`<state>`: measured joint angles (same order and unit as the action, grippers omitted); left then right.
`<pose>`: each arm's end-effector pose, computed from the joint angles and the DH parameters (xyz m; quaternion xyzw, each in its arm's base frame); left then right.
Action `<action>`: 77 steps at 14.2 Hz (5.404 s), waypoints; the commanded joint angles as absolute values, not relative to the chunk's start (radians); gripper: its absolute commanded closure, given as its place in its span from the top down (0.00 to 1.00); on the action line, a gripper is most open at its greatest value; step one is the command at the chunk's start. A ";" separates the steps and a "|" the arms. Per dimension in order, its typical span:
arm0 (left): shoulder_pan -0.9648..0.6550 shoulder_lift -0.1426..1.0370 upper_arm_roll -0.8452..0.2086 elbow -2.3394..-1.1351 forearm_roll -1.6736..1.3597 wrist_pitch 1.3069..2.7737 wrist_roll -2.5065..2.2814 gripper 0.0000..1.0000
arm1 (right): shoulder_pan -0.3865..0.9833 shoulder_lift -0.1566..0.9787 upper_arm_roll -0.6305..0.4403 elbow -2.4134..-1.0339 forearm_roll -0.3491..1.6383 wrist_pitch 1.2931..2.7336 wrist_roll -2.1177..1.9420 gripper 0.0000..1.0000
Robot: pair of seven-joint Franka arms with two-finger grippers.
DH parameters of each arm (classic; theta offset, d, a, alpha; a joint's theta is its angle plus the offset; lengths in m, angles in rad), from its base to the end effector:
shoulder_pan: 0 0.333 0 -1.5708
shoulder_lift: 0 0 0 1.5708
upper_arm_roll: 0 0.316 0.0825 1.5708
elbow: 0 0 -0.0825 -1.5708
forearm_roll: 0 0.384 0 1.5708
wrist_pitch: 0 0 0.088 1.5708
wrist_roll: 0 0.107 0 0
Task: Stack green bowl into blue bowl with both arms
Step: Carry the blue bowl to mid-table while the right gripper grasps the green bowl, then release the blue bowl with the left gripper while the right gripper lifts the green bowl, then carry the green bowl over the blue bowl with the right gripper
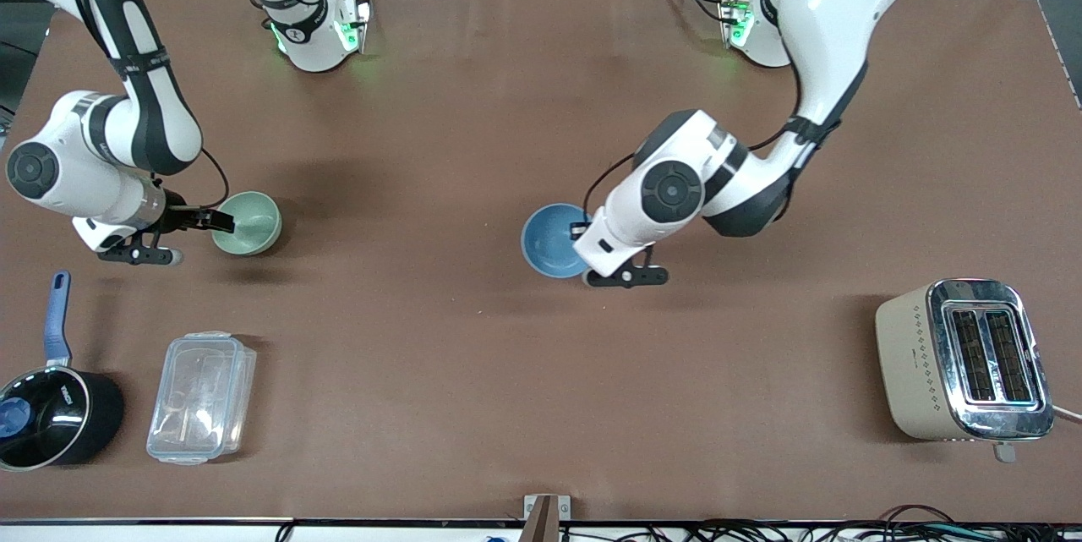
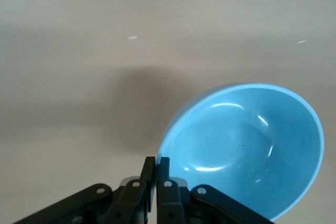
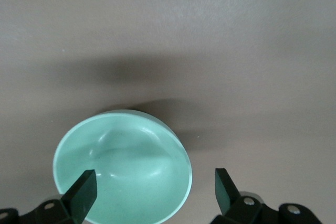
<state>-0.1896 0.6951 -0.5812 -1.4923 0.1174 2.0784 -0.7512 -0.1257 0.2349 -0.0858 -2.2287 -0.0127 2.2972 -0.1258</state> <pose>0.5592 -0.4328 0.3125 0.9916 0.0161 -0.0875 0.0939 0.5161 -0.1114 0.2542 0.9958 -0.0378 -0.0840 0.0003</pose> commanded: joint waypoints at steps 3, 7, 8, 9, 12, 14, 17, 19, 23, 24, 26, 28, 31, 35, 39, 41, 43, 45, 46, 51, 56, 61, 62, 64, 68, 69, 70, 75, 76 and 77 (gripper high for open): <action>-0.398 0.765 -0.445 -1.448 0.129 2.255 -0.859 0.00 | -0.160 0.271 -0.078 -2.247 0.003 2.306 -0.163 0.98; -0.575 0.859 -0.316 -1.346 0.123 2.261 -0.980 0.01 | -0.163 0.285 -0.078 -2.279 0.003 2.330 -0.163 0.98; -0.589 0.882 -0.310 -1.326 0.121 2.264 -0.989 0.01 | -0.163 0.288 -0.080 -2.286 0.003 2.330 -0.163 0.98; -0.591 0.896 -0.310 -1.312 0.120 2.264 -0.992 0.01 | -0.163 0.291 -0.078 -2.290 0.003 2.330 -0.163 0.98; -0.591 0.902 -0.310 -1.313 0.120 2.276 -0.994 0.41 | -0.163 0.293 -0.080 -2.304 0.003 2.330 -0.163 0.80; -0.588 0.890 -0.310 -1.316 0.123 2.272 -0.994 1.00 | -0.161 0.293 -0.080 -2.303 0.003 2.330 -0.164 0.57; -0.574 0.845 -0.308 -1.315 0.130 2.247 -0.985 1.00 | -0.161 0.293 -0.080 -2.303 0.003 2.330 -0.170 0.26; -0.542 0.784 -0.285 -1.313 0.130 2.163 -0.968 1.00 | -0.160 0.293 -0.080 -2.301 0.003 2.330 -0.170 0.18; -0.430 0.622 -0.259 -1.316 0.198 2.025 -0.850 1.00 | -0.160 0.291 -0.080 -2.296 0.003 2.326 -0.170 0.18; -0.387 0.594 -0.259 -1.319 0.225 2.008 -0.813 1.00 | -0.160 0.291 -0.080 -2.295 0.003 2.326 -0.169 0.18; -0.296 0.548 -0.261 -1.321 0.235 1.988 -0.691 1.00 | -0.160 0.291 -0.080 -2.293 0.003 2.322 -0.169 0.18; -0.212 0.496 -0.261 -1.322 0.235 1.950 -0.497 1.00 | -0.160 0.291 -0.080 -2.293 0.003 2.324 -0.169 0.10; -0.100 0.427 -0.268 -1.328 0.232 1.889 -0.322 1.00 | -0.156 0.290 -0.078 -2.284 0.003 2.323 -0.169 0.00; -0.031 0.293 -0.276 -1.333 0.206 1.724 -0.287 1.00 | -0.150 0.276 -0.072 -2.238 0.003 2.239 -0.149 0.00; 0.075 0.169 -0.273 -1.338 0.051 1.582 -0.169 1.00 | -0.109 0.275 -0.069 -2.096 0.066 2.027 -0.146 0.00; 0.112 0.138 -0.273 -1.341 0.041 1.516 -0.105 1.00 | -0.068 0.275 -0.068 -2.054 0.121 1.985 -0.073 0.00; 0.111 0.103 -0.273 -1.368 0.041 1.502 -0.112 1.00 | 0.030 0.276 -0.067 -2.019 0.121 1.976 0.065 0.00; 0.085 0.052 -0.262 -1.416 0.040 1.502 -0.127 1.00 | 0.124 0.281 -0.067 -1.971 0.142 1.977 0.170 0.00; 0.078 0.035 -0.258 -1.445 0.040 1.503 -0.127 1.00 | 0.167 0.285 -0.067 -1.951 0.175 1.982 0.217 0.00; -0.047 -0.095 -0.100 -1.592 0.032 1.509 -0.089 1.00 | 0.329 0.356 -0.069 -1.875 0.343 2.049 0.323 0.00; -0.112 -0.178 -0.015 -1.674 0.014 1.511 -0.060 1.00 | 0.458 0.442 -0.069 -1.855 0.348 2.164 0.454 0.00; -0.104 -0.173 -0.021 -1.666 0.012 1.508 -0.057 1.00 | 0.532 0.499 -0.069 -1.793 0.350 2.163 0.572 0.00; -0.106 -0.173 -0.025 -1.667 0.012 1.508 -0.057 1.00 | 0.538 0.499 -0.069 -1.793 0.350 2.161 0.581 0.00; -0.106 -0.169 -0.028 -1.667 0.012 1.505 -0.055 1.00 | 0.557 0.500 -0.067 -1.793 0.350 2.161 0.600 0.00; -0.121 -0.156 -0.037 -1.664 0.005 1.517 -0.058 1.00 | 0.598 0.500 -0.067 -1.796 0.350 2.158 0.635 0.00; -0.120 -0.156 -0.037 -1.664 0.005 1.517 -0.058 1.00 | 0.603 0.503 -0.067 -1.798 0.350 2.158 0.637 0.01; -0.118 -0.156 -0.037 -1.663 0.005 1.517 -0.057 1.00 | 0.603 0.509 -0.067 -1.796 0.350 2.158 0.637 0.01; -0.114 -0.156 -0.037 -1.663 0.003 1.519 -0.061 1.00 | 0.603 0.515 -0.067 -1.804 0.347 2.149 0.631 0.13; -0.112 -0.158 -0.037 -1.663 0.003 1.517 -0.061 1.00 | 0.601 0.515 -0.069 -1.804 0.347 2.149 0.629 0.15; -0.112 -0.160 -0.037 -1.663 0.003 1.517 -0.064 1.00 | 0.600 0.515 -0.069 -1.804 0.347 2.149 0.626 0.17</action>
<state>-0.1181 -0.1500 -0.0367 -1.6585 0.0230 1.5079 -0.0657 0.5983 0.5120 -0.0627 -1.8110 0.3327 2.1597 0.6247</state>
